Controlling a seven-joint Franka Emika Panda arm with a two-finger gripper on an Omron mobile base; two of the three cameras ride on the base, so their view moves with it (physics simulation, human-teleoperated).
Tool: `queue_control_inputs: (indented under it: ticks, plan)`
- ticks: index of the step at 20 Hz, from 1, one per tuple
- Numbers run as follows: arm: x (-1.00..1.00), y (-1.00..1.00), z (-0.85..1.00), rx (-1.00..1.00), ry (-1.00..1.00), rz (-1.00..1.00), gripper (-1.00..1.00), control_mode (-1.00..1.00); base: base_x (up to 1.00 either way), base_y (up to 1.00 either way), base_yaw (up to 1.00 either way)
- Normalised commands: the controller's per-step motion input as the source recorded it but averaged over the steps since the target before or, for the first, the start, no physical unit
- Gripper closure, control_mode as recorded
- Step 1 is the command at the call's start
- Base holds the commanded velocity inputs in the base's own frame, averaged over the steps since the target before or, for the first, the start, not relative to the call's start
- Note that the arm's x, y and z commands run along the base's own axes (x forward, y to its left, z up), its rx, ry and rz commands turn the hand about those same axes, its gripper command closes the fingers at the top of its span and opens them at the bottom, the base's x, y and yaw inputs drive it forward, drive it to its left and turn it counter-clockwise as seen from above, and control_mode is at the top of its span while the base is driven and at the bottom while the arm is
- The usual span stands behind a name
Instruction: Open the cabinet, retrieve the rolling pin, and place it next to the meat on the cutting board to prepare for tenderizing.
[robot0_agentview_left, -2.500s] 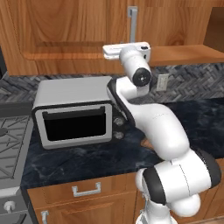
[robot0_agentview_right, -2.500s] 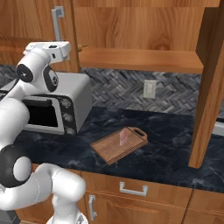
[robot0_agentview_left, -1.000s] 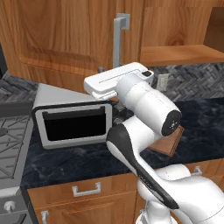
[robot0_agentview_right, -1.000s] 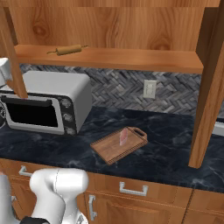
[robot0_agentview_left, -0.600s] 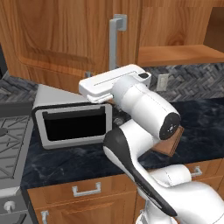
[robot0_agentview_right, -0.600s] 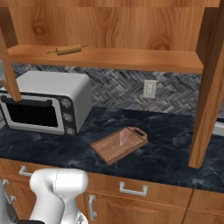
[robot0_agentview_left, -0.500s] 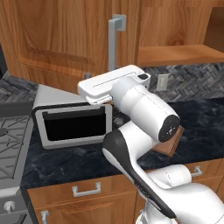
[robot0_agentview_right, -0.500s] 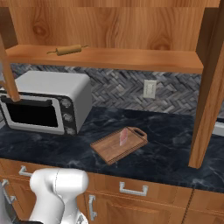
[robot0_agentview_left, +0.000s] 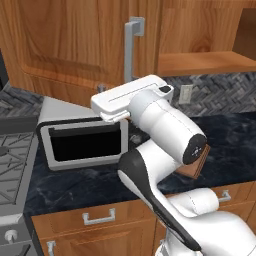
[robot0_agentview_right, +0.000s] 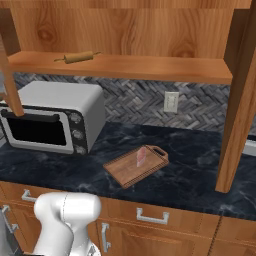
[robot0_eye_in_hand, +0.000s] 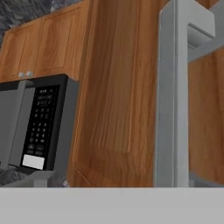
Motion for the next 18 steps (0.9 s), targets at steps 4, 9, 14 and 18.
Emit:
queue_control_inputs:
  ticks: [4,9,14,18]
  plan:
    - [-0.25,-0.4,0.0,0.01,0.0,-0.03,-1.0,-1.0,0.0,0.0,0.0]
    - [-0.7,-0.03,0.0,0.0,-0.06,-0.24,-1.0,-1.0,0.0,0.0,0.0]
    - [-0.29,-0.21,0.0,0.0,-0.03,-0.31,-1.0,-1.0,0.0,0.0,0.0]
    - [-0.22,-0.47,0.0,0.0,0.0,-0.27,-1.0,-1.0,0.0,0.0,0.0]
